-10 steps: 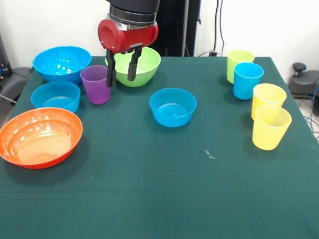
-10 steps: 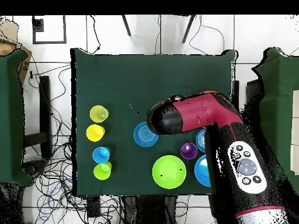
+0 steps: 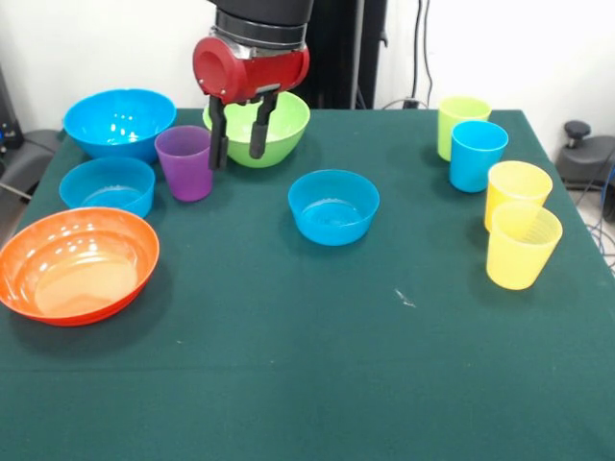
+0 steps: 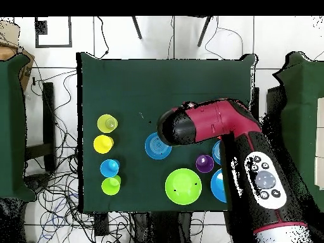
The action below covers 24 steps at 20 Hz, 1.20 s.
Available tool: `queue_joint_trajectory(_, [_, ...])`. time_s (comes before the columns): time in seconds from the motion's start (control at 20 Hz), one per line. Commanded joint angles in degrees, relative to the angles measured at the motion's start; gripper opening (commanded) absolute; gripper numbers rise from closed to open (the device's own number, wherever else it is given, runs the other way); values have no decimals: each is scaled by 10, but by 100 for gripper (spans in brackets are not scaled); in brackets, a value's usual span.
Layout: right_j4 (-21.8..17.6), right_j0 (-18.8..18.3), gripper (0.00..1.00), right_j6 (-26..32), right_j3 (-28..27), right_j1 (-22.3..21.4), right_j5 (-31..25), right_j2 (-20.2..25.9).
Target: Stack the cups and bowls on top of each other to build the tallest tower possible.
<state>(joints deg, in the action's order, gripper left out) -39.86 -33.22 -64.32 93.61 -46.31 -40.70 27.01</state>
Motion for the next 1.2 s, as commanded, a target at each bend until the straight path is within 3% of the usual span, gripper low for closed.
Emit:
queue_joint_trajectory(0.05, [-30, 29, 100, -8, 6, 15, 13, 1])
queue_joint_trajectory(0.35, [-49, 46, 100, -12, 15, 10, 20, -11])
queue_joint_trajectory(0.85, [-76, 6, 100, 32, 25, 18, 71, -7])
queue_joint_trajectory(1.2, [-111, 10, 100, 28, -10, 36, 69, -23])
